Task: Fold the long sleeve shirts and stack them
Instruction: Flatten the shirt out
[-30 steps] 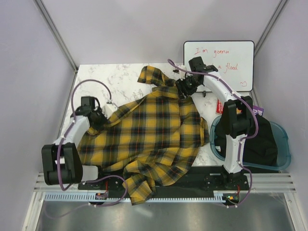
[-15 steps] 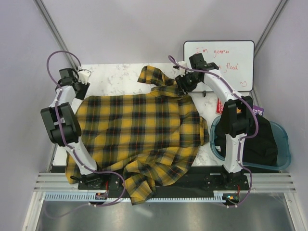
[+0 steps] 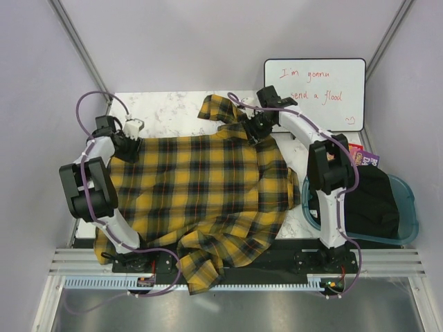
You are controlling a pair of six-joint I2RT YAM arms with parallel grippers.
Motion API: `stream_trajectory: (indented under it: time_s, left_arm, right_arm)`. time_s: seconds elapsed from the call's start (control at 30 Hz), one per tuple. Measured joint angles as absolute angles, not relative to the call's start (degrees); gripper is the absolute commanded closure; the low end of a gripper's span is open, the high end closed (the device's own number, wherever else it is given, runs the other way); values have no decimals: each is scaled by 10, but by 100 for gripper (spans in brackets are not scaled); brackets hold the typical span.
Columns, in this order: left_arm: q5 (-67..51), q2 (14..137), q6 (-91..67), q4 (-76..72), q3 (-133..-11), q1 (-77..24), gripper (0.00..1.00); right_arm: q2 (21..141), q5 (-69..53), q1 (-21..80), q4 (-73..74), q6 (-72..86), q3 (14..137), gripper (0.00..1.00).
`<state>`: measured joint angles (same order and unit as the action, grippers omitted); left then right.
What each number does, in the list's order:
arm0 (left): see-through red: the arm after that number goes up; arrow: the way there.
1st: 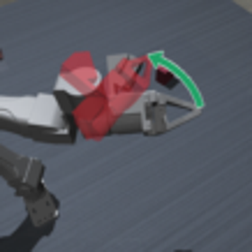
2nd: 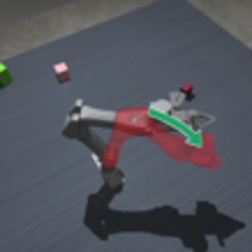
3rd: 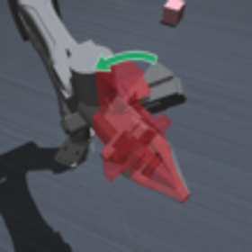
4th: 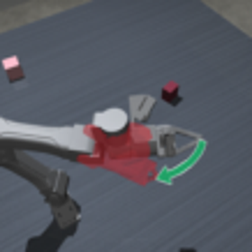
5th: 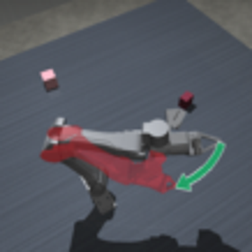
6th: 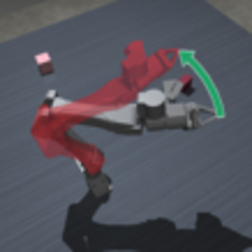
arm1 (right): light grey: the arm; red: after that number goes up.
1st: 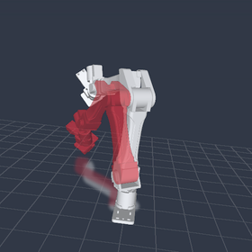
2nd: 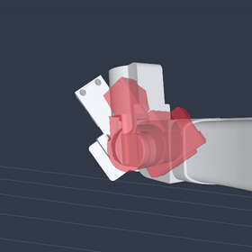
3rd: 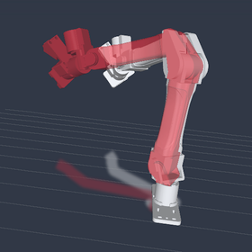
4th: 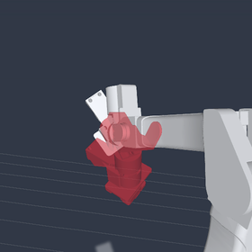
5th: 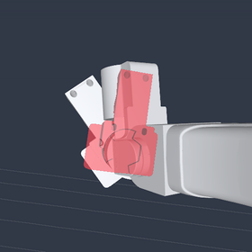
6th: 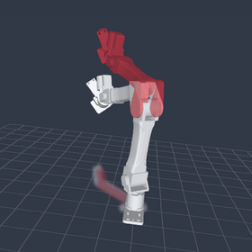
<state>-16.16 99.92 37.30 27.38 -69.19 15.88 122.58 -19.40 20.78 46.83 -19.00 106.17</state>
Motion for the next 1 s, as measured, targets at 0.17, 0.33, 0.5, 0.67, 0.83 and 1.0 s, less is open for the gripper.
stream_trajectory:
  time_s: [0.17, 0.33, 0.5, 0.67, 0.83, 1.0]
  left_arm:
    - [-151, 1038, 373, 288, -675, 171, 50]
    - [-143, 1058, 373, 295, -680, 180, 48]
    - [-159, 1063, 373, 324, -727, 183, 32]
    - [-203, 1063, 375, 343, -796, 184, 25]
    - [-229, 1076, 375, 354, -853, 184, 22]
    - [-232, 1106, 382, 366, -883, 184, 21]
  right_arm:
    - [1320, -163, 209, 452, -186, 1187, 41]
    - [1402, -125, 222, 424, -185, 1339, 30]
    - [1393, -104, 236, 336, -170, 1314, 25]
    - [1315, -107, 230, 301, -149, 1197, 20]
    - [1249, -117, 198, 284, -139, 1158, 17]
    - [1247, -148, 166, 270, -137, 1170, 19]
